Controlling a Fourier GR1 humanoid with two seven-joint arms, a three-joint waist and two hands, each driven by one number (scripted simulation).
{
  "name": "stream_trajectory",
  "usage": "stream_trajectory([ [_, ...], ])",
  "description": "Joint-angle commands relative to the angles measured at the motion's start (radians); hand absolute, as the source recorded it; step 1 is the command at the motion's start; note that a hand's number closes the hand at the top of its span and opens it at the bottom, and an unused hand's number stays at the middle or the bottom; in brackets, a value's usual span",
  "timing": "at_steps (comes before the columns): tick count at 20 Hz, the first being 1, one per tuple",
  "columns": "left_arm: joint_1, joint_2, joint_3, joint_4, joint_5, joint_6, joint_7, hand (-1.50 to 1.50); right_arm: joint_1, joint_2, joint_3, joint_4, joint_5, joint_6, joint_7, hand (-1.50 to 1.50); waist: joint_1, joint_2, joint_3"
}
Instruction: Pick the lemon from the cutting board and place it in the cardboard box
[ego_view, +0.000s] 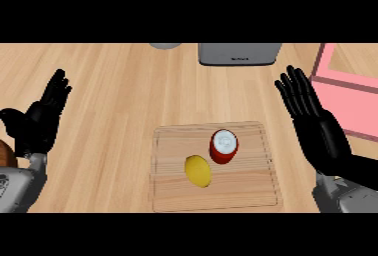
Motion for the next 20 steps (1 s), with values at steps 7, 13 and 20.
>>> stream_trajectory([
  [7,-0.053,0.022,-0.138,-0.082,-0.077,-0.178,-0.101,0.0,-0.231,-0.312,0.02,-0.007,0.23,0.183,0.093,-1.5,-0.007,0.001,-0.029],
  [13,-0.004,0.004,-0.141,-0.091,-0.09,-0.221,-0.155,0.0,-0.158,-0.237,0.071,0.093,0.329,0.234,-0.201,-1.5,0.003,0.005,-0.02],
  [20,-0.061,-0.013,-0.115,-0.023,-0.104,-0.254,-0.168,0.0,-0.282,-0.245,0.209,0.13,0.592,0.24,-0.236,-1.5,0.003,0.005,-0.021],
])
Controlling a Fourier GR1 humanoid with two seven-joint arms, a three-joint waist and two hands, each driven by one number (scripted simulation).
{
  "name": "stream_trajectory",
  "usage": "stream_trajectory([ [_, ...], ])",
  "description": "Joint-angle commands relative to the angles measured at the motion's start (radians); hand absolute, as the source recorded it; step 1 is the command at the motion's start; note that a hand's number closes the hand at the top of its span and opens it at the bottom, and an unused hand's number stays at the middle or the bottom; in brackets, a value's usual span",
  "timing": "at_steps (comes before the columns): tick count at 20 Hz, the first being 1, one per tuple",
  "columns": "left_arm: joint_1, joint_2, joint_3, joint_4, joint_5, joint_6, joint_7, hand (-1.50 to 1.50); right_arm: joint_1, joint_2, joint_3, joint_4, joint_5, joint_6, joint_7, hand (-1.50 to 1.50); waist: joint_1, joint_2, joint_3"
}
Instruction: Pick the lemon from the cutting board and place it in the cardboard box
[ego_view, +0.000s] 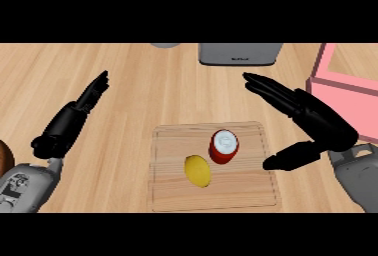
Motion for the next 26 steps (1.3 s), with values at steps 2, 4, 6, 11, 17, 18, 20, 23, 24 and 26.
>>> stream_trajectory([
  [2,0.025,0.015,0.018,-0.017,-0.001,-0.028,-0.007,0.0,-0.046,-0.056,0.097,-0.062,0.159,0.067,0.087,-1.5,-0.002,-0.006,-0.001],
  [4,0.022,-0.006,-0.005,-0.048,-0.026,0.004,0.029,0.0,-0.059,-0.067,0.171,-0.122,0.236,0.097,0.187,-1.5,-0.005,-0.011,-0.002],
  [6,0.025,0.0,0.015,-0.035,-0.015,-0.006,0.012,0.0,-0.121,-0.091,0.207,-0.157,0.258,0.192,0.264,-1.5,-0.002,-0.011,-0.003],
  [11,0.004,-0.012,0.025,-0.02,-0.017,-0.027,0.033,0.0,-0.165,-0.012,0.325,-0.263,0.322,0.341,0.483,-1.5,-0.006,-0.009,-0.002],
  [17,0.018,-0.031,0.034,-0.052,-0.035,-0.032,0.04,0.0,-0.22,0.191,0.416,-0.316,0.399,0.484,0.798,-1.5,-0.005,-0.008,-0.001],
  [18,0.03,-0.034,0.036,-0.053,-0.052,-0.015,0.042,0.0,-0.11,0.159,0.47,-0.386,0.451,0.454,0.826,-1.5,-0.015,-0.009,-0.001],
  [20,0.058,-0.044,0.027,-0.111,-0.052,-0.028,0.073,0.0,-0.145,0.204,0.455,-0.33,0.439,0.529,0.84,-1.5,-0.005,-0.007,0.0],
  [23,0.028,-0.069,0.064,0.001,-0.073,-0.05,-0.002,0.0,-0.129,0.303,0.457,-0.322,0.462,0.575,0.92,-1.5,-0.009,-0.004,-0.001],
  [24,0.082,-0.083,0.029,-0.074,-0.093,-0.039,0.021,0.0,-0.102,0.295,0.471,-0.333,0.488,0.578,0.918,-1.5,-0.006,-0.005,0.0],
  [26,0.059,-0.061,0.089,-0.042,-0.078,-0.069,0.006,0.0,-0.047,0.316,0.511,-0.301,0.542,0.548,0.909,-1.5,-0.007,-0.004,0.0],
])
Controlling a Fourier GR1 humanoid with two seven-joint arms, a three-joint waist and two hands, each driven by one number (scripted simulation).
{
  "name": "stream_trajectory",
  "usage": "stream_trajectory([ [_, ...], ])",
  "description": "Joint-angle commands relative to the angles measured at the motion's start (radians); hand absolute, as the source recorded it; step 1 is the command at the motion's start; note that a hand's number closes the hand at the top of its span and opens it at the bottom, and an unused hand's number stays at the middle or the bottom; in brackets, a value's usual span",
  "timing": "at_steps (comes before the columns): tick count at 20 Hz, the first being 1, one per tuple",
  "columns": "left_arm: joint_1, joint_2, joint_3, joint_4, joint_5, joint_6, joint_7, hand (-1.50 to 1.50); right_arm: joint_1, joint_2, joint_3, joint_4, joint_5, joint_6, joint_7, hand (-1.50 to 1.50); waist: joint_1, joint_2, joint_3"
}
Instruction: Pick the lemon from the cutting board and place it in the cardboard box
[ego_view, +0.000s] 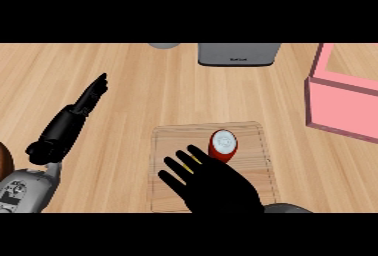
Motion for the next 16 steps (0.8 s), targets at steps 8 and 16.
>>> stream_trajectory([
  [8,0.057,-0.062,0.038,-0.067,-0.075,-0.031,0.028,0.0,0.072,0.114,0.032,0.106,0.236,-0.009,-0.033,-1.5,0.002,0.001,0.001],
  [16,0.008,-0.089,0.114,0.08,-0.099,-0.098,-0.059,0.0,0.109,0.144,0.028,0.195,0.359,-0.031,-0.119,-1.5,-0.001,0.003,0.0],
])
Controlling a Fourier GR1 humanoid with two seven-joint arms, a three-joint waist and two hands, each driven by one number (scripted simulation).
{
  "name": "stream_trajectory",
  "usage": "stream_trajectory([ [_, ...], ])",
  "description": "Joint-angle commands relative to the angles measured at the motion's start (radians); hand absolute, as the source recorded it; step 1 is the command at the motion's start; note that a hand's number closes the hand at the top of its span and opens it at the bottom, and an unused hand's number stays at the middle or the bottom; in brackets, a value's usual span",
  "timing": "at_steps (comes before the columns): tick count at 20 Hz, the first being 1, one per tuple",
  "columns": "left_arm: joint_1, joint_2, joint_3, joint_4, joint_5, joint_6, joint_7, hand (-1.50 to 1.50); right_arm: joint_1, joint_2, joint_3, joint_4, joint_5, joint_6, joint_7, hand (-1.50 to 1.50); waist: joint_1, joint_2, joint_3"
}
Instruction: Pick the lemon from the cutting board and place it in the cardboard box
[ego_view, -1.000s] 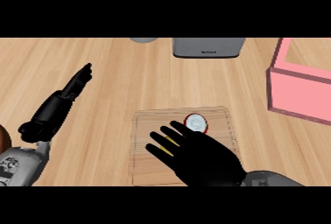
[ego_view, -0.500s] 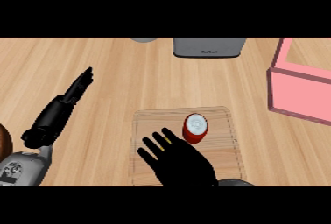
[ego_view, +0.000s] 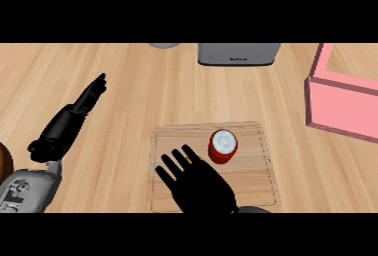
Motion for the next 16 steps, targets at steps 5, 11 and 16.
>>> stream_trajectory([
  [5,0.005,-0.045,0.033,0.009,-0.043,-0.039,-0.006,0.0,0.01,0.034,-0.052,0.137,0.129,-0.037,-0.107,-1.5,0.001,0.0,0.0],
  [11,0.056,-0.067,0.026,-0.072,-0.082,-0.043,0.012,0.0,-0.033,0.09,-0.122,0.225,0.147,-0.024,-0.189,-1.5,0.003,0.0,0.0],
  [16,0.047,-0.09,0.034,-0.179,-0.068,-0.057,0.138,0.0,0.082,0.102,-0.057,0.298,0.23,-0.143,-0.205,-1.5,0.005,-0.001,0.0],
])
